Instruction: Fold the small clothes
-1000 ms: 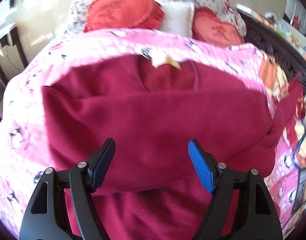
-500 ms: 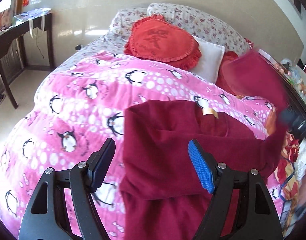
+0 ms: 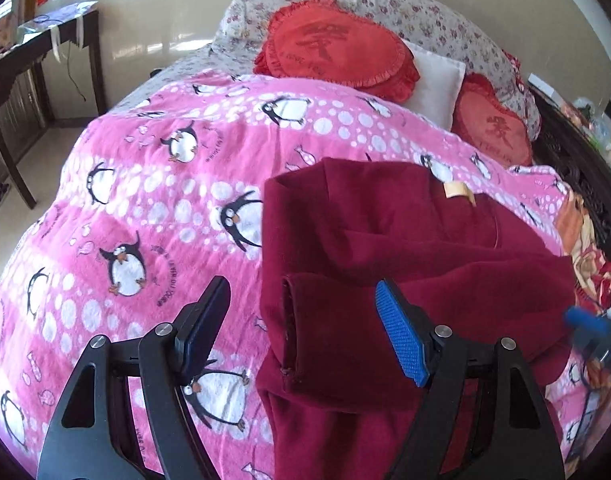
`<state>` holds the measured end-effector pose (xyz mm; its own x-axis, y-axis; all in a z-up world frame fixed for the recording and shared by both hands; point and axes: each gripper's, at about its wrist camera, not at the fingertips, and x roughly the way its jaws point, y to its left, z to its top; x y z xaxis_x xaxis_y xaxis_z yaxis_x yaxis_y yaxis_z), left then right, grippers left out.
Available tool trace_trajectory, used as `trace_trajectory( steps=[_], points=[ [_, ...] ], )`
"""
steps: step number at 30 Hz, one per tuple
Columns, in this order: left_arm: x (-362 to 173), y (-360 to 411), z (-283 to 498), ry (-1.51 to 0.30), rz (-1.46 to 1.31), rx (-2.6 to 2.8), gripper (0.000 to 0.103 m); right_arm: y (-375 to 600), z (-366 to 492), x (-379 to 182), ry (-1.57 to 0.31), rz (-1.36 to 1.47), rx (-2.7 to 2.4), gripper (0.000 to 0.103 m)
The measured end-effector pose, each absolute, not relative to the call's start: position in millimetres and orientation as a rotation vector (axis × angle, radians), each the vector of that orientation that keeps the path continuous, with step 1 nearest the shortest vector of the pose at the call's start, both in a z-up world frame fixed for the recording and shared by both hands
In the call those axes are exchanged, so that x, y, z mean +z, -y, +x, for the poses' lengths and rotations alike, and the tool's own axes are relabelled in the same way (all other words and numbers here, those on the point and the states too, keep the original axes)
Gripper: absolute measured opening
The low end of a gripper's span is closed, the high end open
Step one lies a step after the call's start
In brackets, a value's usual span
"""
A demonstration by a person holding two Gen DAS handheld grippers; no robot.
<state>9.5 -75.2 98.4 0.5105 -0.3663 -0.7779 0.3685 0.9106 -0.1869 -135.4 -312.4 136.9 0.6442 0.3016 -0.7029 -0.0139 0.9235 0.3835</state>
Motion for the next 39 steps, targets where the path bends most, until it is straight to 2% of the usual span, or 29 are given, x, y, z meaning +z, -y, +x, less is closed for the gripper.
trace_trajectory(
  steps=[5, 9, 10, 11, 12, 13, 14, 15, 19, 23, 25, 30, 35, 37, 39],
  points=[
    [86.0, 78.3, 7.3, -0.978, -0.033, -0.451, 0.076, 409.0, -169.7, 142.3, -0.812, 0.405, -0.182, 0.048],
    [72.5, 84.3, 5.0, -1.019, -0.017, -0.444, 0.076, 450.1, -156.3, 111.1, -0.875, 0.525, -0.225, 0.048],
    [70.2, 88.2, 5.0, -1.017, 0.004, -0.445, 0.073, 455.4, -149.2, 100.6, -0.891, 0.565, -0.211, 0.048],
    [69.8, 91.9, 4.9, -1.016, 0.021, -0.445, 0.058, 454.7, -143.7, 94.3, -0.896, 0.589, -0.194, 0.048],
    [69.5, 96.1, 5.4, -1.014, 0.044, -0.445, 0.049, 453.8, -139.3, 91.5, -0.891, 0.609, -0.162, 0.047],
    [70.6, 99.6, 6.4, -1.01, 0.062, -0.443, 0.035, 453.4, -136.6, 91.5, -0.877, 0.612, -0.128, 0.043],
    [71.7, 100.9, 8.2, -1.005, 0.065, -0.44, 0.028, 449.3, -134.0, 95.1, -0.863, 0.571, -0.142, 0.028],
    [74.9, 101.6, 10.1, -0.996, 0.059, -0.441, 0.026, 445.3, -135.0, 99.8, -0.853, 0.533, -0.158, 0.023],
    [88.4, 97.5, 18.6, -0.931, 0.036, -0.423, 0.025, 443.2, -135.8, 116.3, -0.788, 0.456, -0.243, 0.014],
    [82.0, 97.6, 24.8, -0.982, 0.042, -0.418, 0.025, 451.7, -130.7, 94.3, -0.858, 0.455, -0.279, 0.015],
    [85.7, 92.9, 19.5, -0.969, 0.045, -0.425, 0.025, 451.0, -142.4, 106.8, -0.836, 0.462, -0.273, 0.02],
    [90.9, 87.2, 8.4, -0.948, 0.046, -0.423, 0.026, 417.0, -164.0, 141.4, -0.802, 0.4, -0.145, 0.02],
    [82.4, 88.0, 2.1, -0.976, 0.075, -0.416, 0.026, 377.7, -166.7, 108.1, -0.958, 0.301, -0.089, 0.021],
    [83.3, 85.4, 0.1, -0.974, 0.077, -0.417, 0.026, 377.0, -181.9, 82.3, -1.045, 0.337, -0.07, 0.021],
    [84.2, 84.1, -0.5, -0.968, 0.083, -0.414, 0.029, 379.1, -194.3, 74.8, -1.055, 0.378, -0.057, 0.02]
  ],
)
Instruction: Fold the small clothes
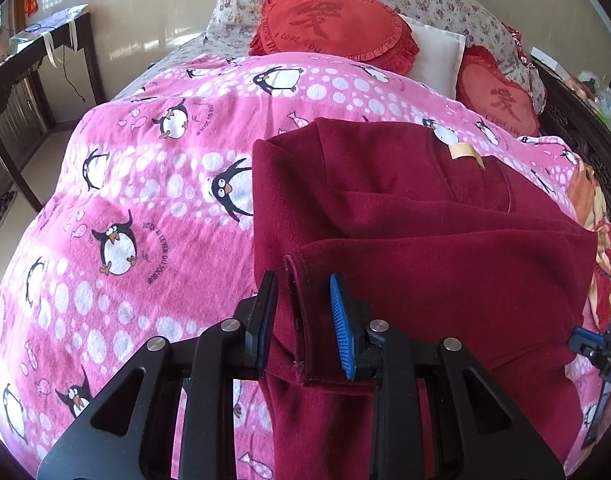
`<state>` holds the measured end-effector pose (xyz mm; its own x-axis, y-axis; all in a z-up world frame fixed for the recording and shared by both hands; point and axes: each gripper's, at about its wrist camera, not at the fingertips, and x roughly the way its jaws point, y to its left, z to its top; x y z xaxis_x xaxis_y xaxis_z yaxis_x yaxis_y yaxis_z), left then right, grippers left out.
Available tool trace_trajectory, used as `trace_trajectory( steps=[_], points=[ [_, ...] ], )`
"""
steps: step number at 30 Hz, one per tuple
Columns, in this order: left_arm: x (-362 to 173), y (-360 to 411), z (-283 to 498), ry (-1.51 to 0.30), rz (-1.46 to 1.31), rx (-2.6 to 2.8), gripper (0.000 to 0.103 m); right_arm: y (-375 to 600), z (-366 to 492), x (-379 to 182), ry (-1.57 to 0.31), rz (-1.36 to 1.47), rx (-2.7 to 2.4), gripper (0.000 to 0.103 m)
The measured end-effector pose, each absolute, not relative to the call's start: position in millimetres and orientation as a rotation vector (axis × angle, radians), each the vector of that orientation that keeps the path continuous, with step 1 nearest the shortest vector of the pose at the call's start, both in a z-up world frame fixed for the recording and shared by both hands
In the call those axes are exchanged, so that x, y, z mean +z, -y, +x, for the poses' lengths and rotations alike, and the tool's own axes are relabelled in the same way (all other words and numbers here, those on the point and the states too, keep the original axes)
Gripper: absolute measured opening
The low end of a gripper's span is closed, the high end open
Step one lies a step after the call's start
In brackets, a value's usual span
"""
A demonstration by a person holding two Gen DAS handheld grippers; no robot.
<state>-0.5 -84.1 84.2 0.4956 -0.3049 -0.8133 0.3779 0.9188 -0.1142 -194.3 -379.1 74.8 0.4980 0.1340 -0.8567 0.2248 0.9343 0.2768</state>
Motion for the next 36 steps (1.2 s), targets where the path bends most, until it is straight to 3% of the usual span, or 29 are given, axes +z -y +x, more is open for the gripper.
trace_trajectory(
  steps=[2, 5, 8, 9, 12, 13, 14, 16, 17, 24, 26, 29, 32, 36],
  points=[
    [83.8, 83.2, 0.5, -0.969, 0.083, -0.409, 0.038, 383.1, -202.9, 79.5, -1.049, 0.401, -0.055, 0.02],
    [81.8, 81.7, 1.2, -0.974, 0.073, -0.399, 0.04, 394.6, -207.4, 104.6, -0.943, 0.427, -0.104, 0.022],
    [76.9, 82.0, 2.7, -0.98, 0.075, -0.381, 0.046, 410.6, -203.5, 117.0, -0.827, 0.445, -0.21, 0.072],
    [75.2, 82.8, 3.6, -0.981, 0.074, -0.377, 0.046, 414.2, -193.8, 114.1, -0.82, 0.449, -0.22, 0.074],
    [69.2, 88.8, 6.4, -0.983, 0.092, -0.367, 0.046, 420.3, -160.7, 97.1, -0.895, 0.467, -0.201, 0.072],
    [67.2, 92.2, 7.6, -0.984, 0.105, -0.366, 0.046, 419.4, -148.1, 88.7, -0.917, 0.465, -0.198, 0.068],
    [66.5, 94.7, 8.3, -0.983, 0.111, -0.365, 0.046, 419.1, -141.5, 85.3, -0.928, 0.451, -0.201, 0.045],
    [68.2, 98.9, 9.2, -0.965, 0.121, -0.369, 0.046, 420.5, -142.1, 89.4, -0.889, 0.408, -0.234, 0.029],
    [69.3, 100.7, 10.1, -0.952, 0.125, -0.37, 0.046, 422.9, -144.9, 93.2, -0.861, 0.403, -0.243, 0.017],
    [64.0, 108.3, 10.5, -0.953, 0.147, -0.361, 0.046, 428.4, -149.0, 88.7, -0.862, 0.389, -0.304, 0.017],
    [66.8, 107.6, 8.6, -0.956, 0.147, -0.363, 0.046, 429.4, -157.2, 98.3, -0.865, 0.414, -0.319, 0.028],
    [71.7, 105.8, 3.9, -0.95, 0.154, -0.362, 0.046, 420.3, -174.3, 117.5, -0.829, 0.423, -0.291, 0.034],
    [76.1, 103.9, -2.8, -0.944, 0.158, -0.362, 0.046, 401.6, -186.7, 125.6, -0.826, 0.393, -0.257, 0.048],
    [80.4, 100.3, -14.9, -0.94, 0.172, -0.365, 0.046, 386.0, -192.9, 107.0, -0.902, 0.349, -0.265, 0.048]
  ],
)
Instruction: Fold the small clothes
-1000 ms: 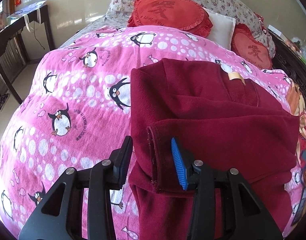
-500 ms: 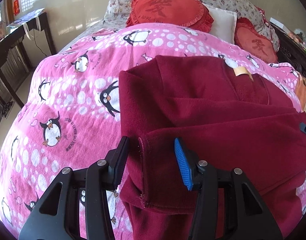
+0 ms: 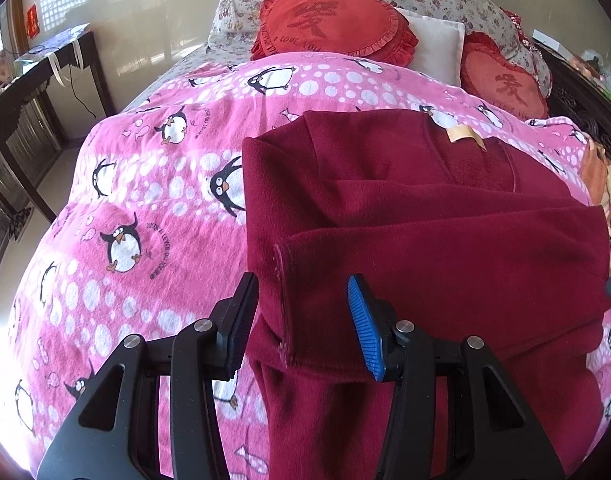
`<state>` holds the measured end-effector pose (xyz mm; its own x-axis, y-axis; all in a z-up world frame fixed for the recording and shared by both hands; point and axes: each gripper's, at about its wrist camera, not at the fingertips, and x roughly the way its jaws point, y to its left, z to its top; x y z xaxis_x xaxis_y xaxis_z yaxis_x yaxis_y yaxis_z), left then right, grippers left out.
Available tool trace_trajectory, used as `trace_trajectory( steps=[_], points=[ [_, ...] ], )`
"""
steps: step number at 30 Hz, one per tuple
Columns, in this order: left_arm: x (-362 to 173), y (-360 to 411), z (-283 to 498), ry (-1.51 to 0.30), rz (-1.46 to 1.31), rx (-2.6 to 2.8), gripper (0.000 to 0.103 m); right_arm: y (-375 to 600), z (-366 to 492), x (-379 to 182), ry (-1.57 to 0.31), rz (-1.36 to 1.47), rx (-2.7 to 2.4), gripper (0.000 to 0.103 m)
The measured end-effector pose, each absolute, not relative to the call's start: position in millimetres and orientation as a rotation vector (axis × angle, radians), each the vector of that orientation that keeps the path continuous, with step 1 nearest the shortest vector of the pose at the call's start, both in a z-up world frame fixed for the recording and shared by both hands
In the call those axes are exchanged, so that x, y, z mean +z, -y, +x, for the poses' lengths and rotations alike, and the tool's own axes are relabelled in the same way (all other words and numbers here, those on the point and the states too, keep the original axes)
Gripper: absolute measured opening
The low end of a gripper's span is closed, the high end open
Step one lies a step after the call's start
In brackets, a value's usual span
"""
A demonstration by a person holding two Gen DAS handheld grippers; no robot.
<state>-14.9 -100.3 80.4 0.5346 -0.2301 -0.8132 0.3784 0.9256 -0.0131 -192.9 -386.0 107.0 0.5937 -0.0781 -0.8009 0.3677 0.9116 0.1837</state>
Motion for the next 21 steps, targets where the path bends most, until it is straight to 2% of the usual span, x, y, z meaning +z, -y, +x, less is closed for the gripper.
trace_trajectory(
  steps=[4, 13, 18, 21],
  points=[
    [83.6, 95.1, -30.0, -0.937, 0.201, -0.37, 0.046, 382.0, -205.6, 69.0, -1.015, 0.377, -0.275, 0.048],
    [91.2, 79.6, -65.4, -0.939, 0.219, -0.386, 0.046, 383.8, -248.0, 98.8, -0.908, 0.475, -0.257, 0.049],
    [88.0, 70.4, -84.6, -0.971, 0.211, -0.395, 0.046, 370.7, -261.1, 101.5, -0.918, 0.488, -0.242, 0.061],
    [83.8, 62.2, -95.4, -1.004, 0.193, -0.412, 0.046, 363.3, -271.3, 95.7, -0.94, 0.498, -0.223, 0.061]
  ],
)
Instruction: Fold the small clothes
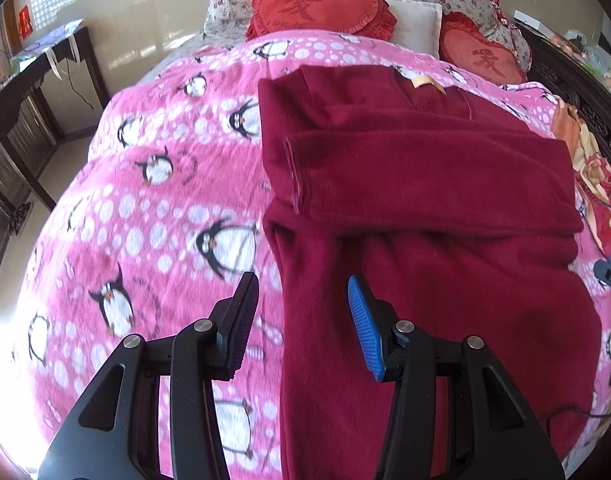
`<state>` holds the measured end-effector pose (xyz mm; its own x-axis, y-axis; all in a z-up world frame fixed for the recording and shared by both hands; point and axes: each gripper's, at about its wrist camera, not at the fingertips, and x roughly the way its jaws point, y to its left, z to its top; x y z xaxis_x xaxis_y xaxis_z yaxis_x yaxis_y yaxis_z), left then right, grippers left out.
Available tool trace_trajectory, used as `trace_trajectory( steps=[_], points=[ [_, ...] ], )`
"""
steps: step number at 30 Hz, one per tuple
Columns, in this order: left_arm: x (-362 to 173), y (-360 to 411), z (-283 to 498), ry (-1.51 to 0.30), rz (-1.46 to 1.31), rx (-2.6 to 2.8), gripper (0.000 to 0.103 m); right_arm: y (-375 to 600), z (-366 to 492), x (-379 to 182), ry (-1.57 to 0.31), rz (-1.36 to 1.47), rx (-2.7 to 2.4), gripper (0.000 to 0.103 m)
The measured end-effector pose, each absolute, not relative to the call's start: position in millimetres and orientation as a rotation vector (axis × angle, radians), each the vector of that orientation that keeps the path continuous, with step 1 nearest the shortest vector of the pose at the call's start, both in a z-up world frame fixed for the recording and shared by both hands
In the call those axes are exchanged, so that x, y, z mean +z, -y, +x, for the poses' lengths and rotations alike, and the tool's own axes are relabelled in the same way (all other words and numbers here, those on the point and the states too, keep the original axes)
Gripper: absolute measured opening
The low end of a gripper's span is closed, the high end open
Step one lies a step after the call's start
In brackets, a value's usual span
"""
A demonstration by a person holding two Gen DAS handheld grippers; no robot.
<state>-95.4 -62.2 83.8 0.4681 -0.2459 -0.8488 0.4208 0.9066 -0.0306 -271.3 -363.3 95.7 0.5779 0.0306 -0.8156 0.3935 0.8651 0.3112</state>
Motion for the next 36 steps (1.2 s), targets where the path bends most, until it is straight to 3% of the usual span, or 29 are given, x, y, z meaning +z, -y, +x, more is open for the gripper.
trace_trajectory(
  steps=[3, 5, 16, 36],
  points=[
    [76.3, 49.6, -107.1, -1.073, 0.143, -0.443, 0.053, 361.9, -282.4, 88.2, -0.954, 0.524, -0.208, 0.061],
    [72.0, 40.8, -116.5, -1.099, 0.111, -0.458, 0.063, 362.6, -289.7, 85.0, -0.961, 0.536, -0.21, 0.061],
    [43.9, 17.9, -149.3, -1.199, 0.061, -0.433, 0.063, 356.7, -300.9, 66.0, -0.999, 0.588, -0.167, 0.066],
    [41.2, 20.3, -203.6, -1.241, 0.147, -0.47, 0.063, 371.2, -411.2, 88.3, -0.995, 0.63, -0.255, 0.066]
  ],
)
